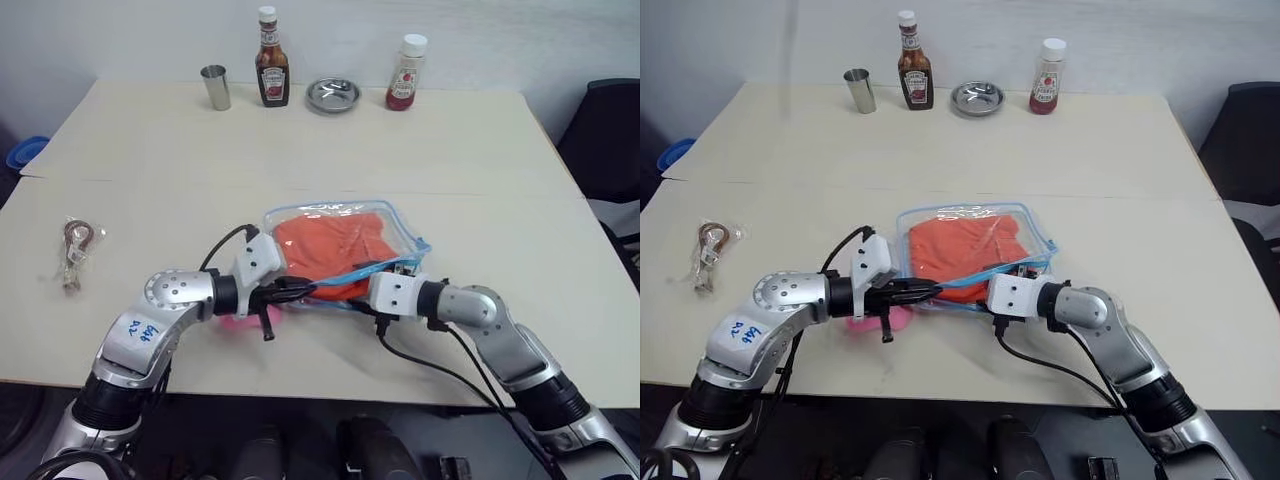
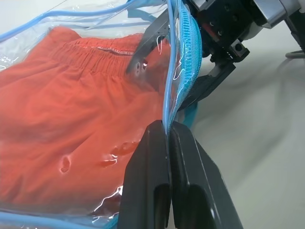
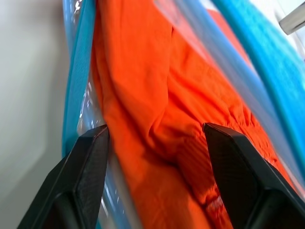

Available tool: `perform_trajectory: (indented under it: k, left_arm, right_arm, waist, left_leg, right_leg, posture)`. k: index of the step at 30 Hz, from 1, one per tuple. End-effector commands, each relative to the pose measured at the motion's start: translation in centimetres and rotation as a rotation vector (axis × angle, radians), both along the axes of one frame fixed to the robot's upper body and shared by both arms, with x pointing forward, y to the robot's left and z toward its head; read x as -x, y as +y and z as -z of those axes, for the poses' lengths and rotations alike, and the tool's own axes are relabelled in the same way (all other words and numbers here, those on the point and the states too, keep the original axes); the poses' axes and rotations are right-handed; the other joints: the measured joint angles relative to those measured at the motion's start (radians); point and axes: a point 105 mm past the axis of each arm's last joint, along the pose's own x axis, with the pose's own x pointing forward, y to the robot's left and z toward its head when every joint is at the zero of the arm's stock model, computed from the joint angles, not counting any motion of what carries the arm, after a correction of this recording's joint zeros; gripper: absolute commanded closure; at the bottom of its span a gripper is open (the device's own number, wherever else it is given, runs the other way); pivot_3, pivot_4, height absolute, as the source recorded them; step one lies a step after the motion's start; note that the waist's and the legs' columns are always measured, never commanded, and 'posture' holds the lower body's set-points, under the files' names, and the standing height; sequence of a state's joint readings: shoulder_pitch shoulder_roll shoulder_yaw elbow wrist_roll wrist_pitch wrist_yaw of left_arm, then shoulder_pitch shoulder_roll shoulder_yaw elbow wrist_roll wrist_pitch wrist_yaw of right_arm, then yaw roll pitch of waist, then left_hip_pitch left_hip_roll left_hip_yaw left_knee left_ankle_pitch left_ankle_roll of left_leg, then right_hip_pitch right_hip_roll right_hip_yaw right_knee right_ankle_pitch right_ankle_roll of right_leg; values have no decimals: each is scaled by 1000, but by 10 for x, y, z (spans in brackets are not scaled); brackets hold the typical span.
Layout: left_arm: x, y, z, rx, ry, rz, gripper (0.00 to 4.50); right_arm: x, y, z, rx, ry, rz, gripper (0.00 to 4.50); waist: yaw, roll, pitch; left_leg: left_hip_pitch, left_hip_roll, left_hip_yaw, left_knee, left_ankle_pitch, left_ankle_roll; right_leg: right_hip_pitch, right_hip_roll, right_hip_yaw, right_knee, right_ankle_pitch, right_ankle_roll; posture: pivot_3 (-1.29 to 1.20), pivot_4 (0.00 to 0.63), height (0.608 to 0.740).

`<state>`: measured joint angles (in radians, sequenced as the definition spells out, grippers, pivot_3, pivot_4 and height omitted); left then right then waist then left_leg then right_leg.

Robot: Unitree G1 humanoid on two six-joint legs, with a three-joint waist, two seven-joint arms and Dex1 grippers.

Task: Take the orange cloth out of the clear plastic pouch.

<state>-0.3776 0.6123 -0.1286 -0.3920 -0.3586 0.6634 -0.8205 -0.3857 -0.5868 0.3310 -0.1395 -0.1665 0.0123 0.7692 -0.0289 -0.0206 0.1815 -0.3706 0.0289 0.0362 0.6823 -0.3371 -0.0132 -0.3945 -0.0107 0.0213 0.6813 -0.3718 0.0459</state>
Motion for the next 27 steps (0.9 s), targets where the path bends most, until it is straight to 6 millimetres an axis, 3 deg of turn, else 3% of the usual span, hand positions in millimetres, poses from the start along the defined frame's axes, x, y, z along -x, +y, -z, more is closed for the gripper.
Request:
perform_trajectory:
  k: [1, 14, 17, 24, 27]
  left_arm:
    - [6, -8, -11, 16, -46, 38, 4500]
    - [-1, -10, -20, 34, -60, 34, 4500]
    - [-2, -10, -22, 40, -63, 28, 4500]
    - [-5, -8, -22, 54, -60, 6, 4500]
    - [-9, -9, -24, 84, -51, -19, 4500]
  right_arm:
    - [0, 5, -3, 41, -73, -41, 1266]
    - [-22, 14, 18, 288, -236, -76, 1266]
    - [-23, 14, 28, 309, -188, -85, 1878]
    - [-17, 10, 37, 328, -142, -123, 4299]
    - [-12, 8, 38, 352, -144, -151, 4460]
  waist:
    - [0, 0, 0]
    - [-4, 0, 0]
    - [-3, -1, 0]
    - [-3, -1, -1]
    - [-2, -1, -1]
  left_leg:
    - [0, 0, 0, 0, 0, 0]
    - [2, 0, 0, 0, 0, -1]
    - [2, 0, 1, 0, 1, -1]
    - [3, 0, 0, 1, 1, -1]
    - [3, 0, 1, 1, 1, -1]
  right_leg:
    - [0, 0, 0, 0, 0, 0]
    - [0, 0, 1, 1, 0, 0]
    - [1, 0, 1, 2, 0, 0]
    - [1, 0, 1, 2, 0, 0]
    - [1, 0, 1, 2, 0, 0]
  posture:
    - [0, 150, 740]
    - [0, 150, 740]
    - [0, 150, 740]
    - [0, 150, 740]
    - [0, 150, 740]
